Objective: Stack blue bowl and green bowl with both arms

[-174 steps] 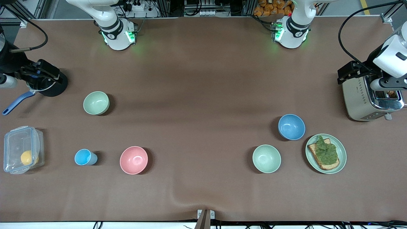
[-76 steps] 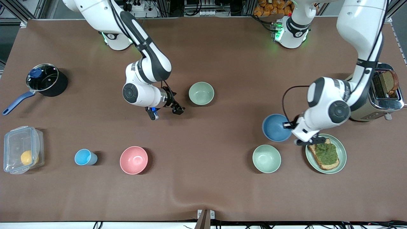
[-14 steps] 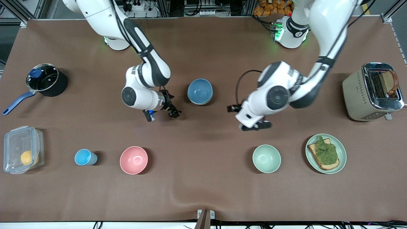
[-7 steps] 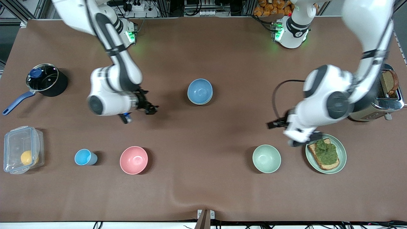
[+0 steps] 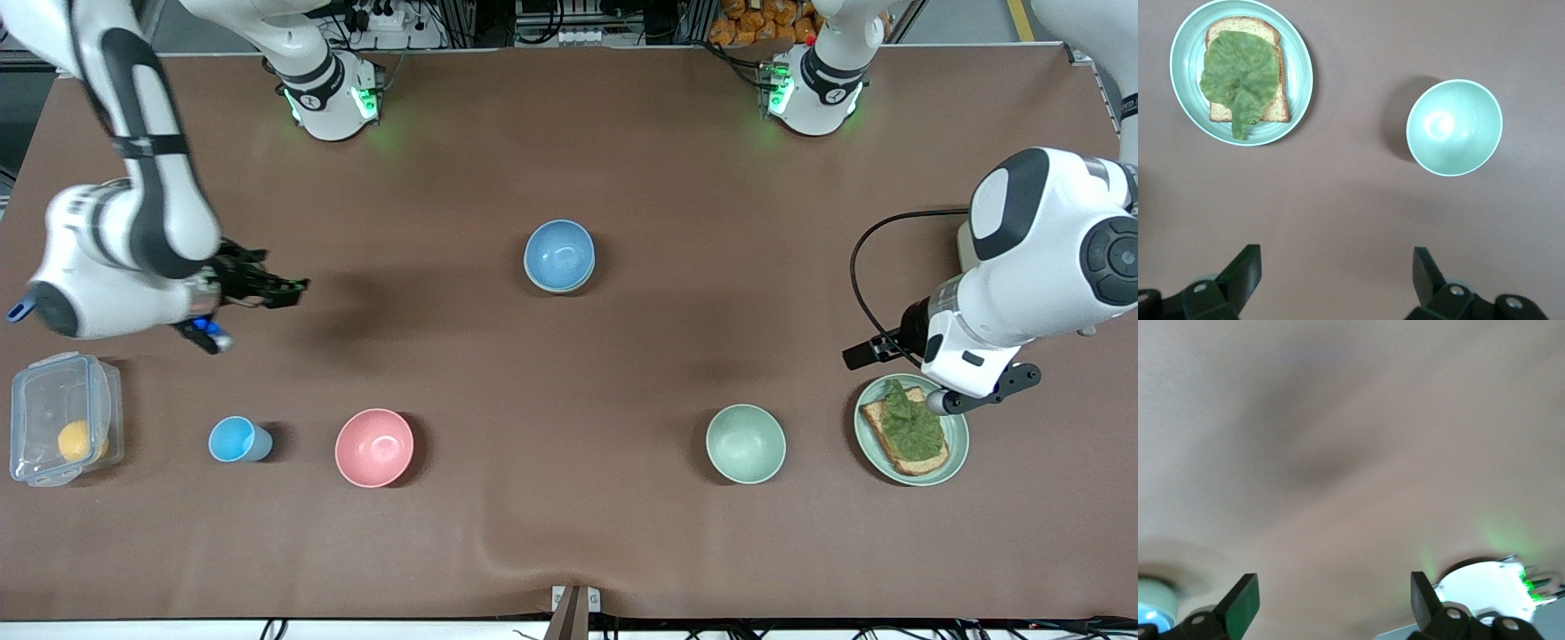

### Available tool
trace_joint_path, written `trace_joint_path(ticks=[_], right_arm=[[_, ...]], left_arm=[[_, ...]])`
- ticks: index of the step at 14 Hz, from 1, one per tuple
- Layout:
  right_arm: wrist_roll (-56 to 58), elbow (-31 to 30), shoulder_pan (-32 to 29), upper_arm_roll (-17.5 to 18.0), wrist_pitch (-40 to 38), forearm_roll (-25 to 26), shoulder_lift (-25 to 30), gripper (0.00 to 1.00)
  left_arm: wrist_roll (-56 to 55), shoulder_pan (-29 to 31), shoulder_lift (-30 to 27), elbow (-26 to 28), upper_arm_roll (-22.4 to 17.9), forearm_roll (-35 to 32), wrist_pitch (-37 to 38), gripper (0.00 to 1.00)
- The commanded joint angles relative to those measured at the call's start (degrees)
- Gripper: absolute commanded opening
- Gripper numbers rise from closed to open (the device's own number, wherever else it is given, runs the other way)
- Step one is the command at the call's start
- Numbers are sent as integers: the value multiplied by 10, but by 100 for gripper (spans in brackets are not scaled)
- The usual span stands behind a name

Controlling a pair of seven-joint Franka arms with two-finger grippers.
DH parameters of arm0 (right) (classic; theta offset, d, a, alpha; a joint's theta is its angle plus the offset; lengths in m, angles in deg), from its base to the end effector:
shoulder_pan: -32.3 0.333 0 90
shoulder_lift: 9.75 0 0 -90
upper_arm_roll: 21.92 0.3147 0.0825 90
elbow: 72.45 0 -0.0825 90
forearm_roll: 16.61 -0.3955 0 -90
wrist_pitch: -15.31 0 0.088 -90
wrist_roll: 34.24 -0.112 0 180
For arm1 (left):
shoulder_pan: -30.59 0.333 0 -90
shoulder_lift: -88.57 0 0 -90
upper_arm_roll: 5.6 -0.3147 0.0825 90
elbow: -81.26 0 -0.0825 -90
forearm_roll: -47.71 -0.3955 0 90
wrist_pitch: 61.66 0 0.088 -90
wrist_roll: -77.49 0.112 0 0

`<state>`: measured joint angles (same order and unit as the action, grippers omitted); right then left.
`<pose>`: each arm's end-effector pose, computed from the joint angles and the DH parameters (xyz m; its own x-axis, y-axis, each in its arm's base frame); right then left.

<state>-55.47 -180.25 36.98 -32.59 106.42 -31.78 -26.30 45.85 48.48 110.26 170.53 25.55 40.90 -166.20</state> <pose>0.5564 -0.0259 0.3185 0.6879 -0.4534 -0.5668 -0.5251 -0.8500 0.0426 0.6553 -0.1007 0.4395 0.9479 0.3056 -0.0895 0.3099 -0.9500 0.0378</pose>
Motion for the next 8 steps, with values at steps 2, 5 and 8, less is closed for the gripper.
trace_joint_path(ticks=[2,5,8], right_arm=[[47,69,-37,21,-51,22,29,100],[58,86,-38,45,-45,63,103,100],[57,104,-34,60,-50,67,166,100]], left_arm=[[57,28,-20,20,6,-21,38,100],[77,20,-44,53,-11,-21,39,100],[108,-101,-74,99,-130,-12,38,100]])
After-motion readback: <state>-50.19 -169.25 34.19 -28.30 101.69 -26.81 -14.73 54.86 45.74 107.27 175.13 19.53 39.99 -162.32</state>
